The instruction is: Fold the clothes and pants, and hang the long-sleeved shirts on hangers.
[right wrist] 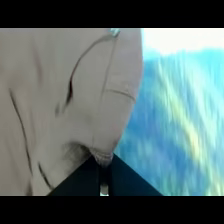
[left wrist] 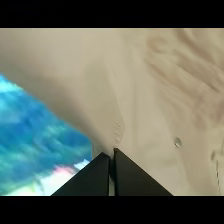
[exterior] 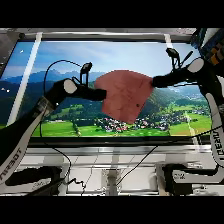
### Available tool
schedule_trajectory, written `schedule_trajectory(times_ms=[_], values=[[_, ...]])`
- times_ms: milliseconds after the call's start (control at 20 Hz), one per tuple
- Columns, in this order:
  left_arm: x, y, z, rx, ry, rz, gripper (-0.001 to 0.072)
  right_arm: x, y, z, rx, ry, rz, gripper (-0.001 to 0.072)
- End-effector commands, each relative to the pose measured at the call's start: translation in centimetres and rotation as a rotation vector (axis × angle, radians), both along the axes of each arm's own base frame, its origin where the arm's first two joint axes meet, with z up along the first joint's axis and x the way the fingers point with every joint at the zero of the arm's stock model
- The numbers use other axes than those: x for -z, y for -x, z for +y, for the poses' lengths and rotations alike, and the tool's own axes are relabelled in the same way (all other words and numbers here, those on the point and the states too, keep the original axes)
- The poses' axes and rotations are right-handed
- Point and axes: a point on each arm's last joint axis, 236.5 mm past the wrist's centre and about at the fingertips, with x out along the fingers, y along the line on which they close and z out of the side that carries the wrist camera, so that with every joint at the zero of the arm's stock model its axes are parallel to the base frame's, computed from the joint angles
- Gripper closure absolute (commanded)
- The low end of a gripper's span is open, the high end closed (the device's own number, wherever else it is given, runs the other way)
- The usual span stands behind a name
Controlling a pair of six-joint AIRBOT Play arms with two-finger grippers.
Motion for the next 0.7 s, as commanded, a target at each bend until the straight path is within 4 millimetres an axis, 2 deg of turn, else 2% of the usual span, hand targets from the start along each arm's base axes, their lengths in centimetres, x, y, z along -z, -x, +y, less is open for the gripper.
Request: schedule_trajectory(times_ms=[0,100,200,250,350,450,550,650], values=[[0.6,3.6,-3.2,-0.106,0.072,0.083,0.0695,-1.6,-4.4,3.9,0.028,-0.006,-0.204,0.0691],[0.8,6.1,-5.7,-0.131,0.126,0.097,0.0695,-0.7,-5.2,5.2,0.045,-0.003,-0.215,0.0692],[-1.0,8.2,-7.5,-0.083,0.156,0.070,0.0694,0.3,-5.3,5.4,0.046,0.002,-0.200,0.0692],[-2.1,8.9,-7.6,-0.047,0.147,0.031,0.0695,0.4,-5.2,5.4,0.044,0.003,-0.195,0.0691],[-3.7,9.9,-6.7,0.011,0.102,-0.038,0.0695,0.4,-5.2,5.4,0.043,0.003,-0.195,0.0691],[-4.4,10.5,-5.0,0.034,0.052,-0.049,0.0695,0.5,-5.0,5.4,0.040,0.004,-0.186,0.0691],[-3.9,11.3,-3.3,0.045,-0.006,-0.009,0.0695,0.8,-4.7,5.5,0.034,0.005,-0.170,0.0691],[-2.2,12.2,-2.4,0.067,-0.075,0.045,0.0695,1.0,-4.5,5.5,0.031,0.007,-0.160,0.0691]])
